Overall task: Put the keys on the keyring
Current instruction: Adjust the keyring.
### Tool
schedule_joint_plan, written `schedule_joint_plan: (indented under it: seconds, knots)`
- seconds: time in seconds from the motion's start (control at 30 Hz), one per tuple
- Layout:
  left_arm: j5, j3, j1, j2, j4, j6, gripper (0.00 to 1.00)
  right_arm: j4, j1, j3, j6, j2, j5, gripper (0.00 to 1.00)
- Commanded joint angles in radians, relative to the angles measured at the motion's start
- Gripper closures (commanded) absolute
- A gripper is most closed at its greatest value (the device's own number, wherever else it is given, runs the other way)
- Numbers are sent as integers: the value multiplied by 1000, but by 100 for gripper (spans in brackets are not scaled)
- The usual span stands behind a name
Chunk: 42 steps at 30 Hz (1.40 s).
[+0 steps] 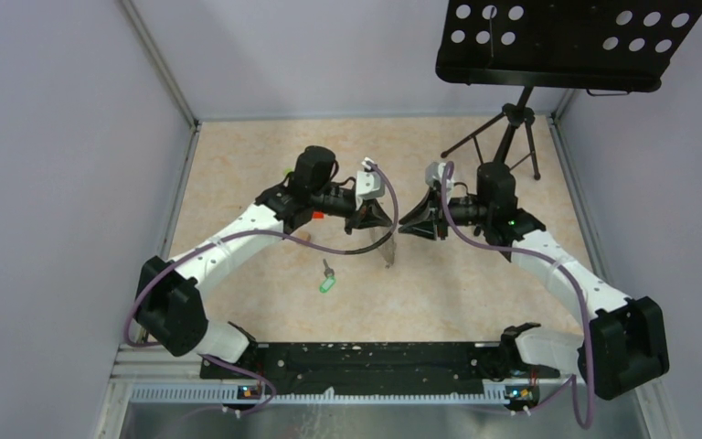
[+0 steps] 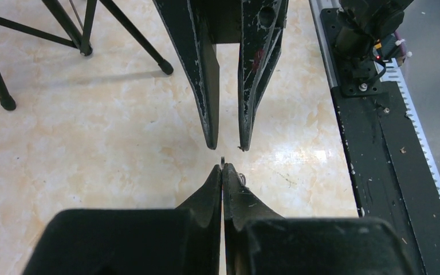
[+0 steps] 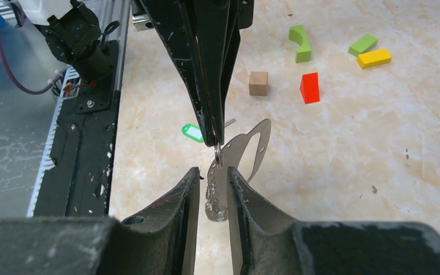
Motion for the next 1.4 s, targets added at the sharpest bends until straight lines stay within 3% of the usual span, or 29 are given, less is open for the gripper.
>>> schedule_joint_plan:
  seconds: [0.0,0.47,0.8,1.07,1.27,1.37]
  knots:
    - [-14,40,-9,-9,-49,43,100,-6,10,49,-66,-34,4,76]
    - [14,12,-18,-9,8,-4,100,11,55,49,-54,39,-4,70]
    - [22,-1,-18,-8,22,-13,100,21,63,56,-43,50,8,99]
    - [17,-9,-16,-20,28,-12,100,47,63,40,-33,13,34,100]
    - [48,-89,14,-88,117,-36,55,189,61,-16,78,-67,68,100]
    - [74,-151,22,-124,213,-67,43,230,62,-22,120,-69,44,100]
